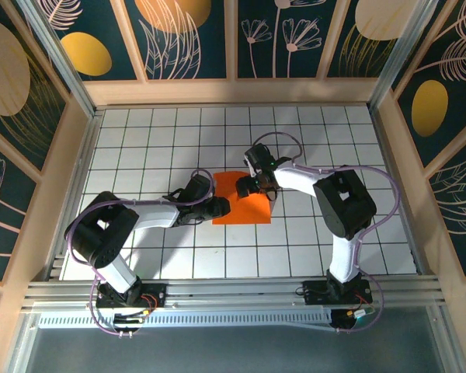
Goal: Fold a paper plane with a square sheet of paper (fold left side to right side)
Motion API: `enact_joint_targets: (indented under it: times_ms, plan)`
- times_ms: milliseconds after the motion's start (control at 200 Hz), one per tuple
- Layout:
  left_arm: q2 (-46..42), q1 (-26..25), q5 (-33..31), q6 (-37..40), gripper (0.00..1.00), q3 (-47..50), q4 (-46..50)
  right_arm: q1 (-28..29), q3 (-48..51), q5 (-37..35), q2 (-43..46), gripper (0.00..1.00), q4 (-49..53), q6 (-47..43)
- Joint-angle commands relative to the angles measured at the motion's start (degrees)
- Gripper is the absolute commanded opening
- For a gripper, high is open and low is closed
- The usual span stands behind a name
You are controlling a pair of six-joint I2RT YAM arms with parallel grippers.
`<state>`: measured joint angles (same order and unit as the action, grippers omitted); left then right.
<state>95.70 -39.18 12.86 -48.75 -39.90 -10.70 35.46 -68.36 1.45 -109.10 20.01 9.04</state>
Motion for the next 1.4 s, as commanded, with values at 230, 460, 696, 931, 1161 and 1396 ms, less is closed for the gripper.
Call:
enact_joint_targets:
  times_ms: [230, 460, 696, 931, 1161, 1396]
  plan:
    - [1.42, 0.36, 0.85, -2.39, 0.41, 2.06, -1.2, 1.18, -2.74, 3.05, 1.4, 0.7, 4.52, 0.14]
    - [0.39, 0.4, 1.78, -2.97, 0.46, 2.37, -3.67, 0.59, -2.44, 6.3, 1.68, 0.48, 4.18, 0.32]
    - [-2.93, 1.93, 3.66, -2.24, 0.51, 3.16, -5.65, -2.78, -0.85, 15.95, 3.72, 0.32, 2.43, 0.11]
    - [-13.72, 9.57, 7.36, -1.03, 0.68, 8.93, -9.81, -8.45, 1.81, 29.28, 9.35, 0.3, -0.03, -1.31]
    - [-24.4, 17.97, 17.15, -2.01, 0.95, 15.22, -21.76, -13.32, 2.62, 39.44, 16.42, 0.29, 0.03, -4.2]
    - [-28.36, 18.79, 23.78, 0.07, 0.99, 14.41, -30.78, -15.07, 2.0, 50.58, 24.29, 0.28, -0.52, -5.6]
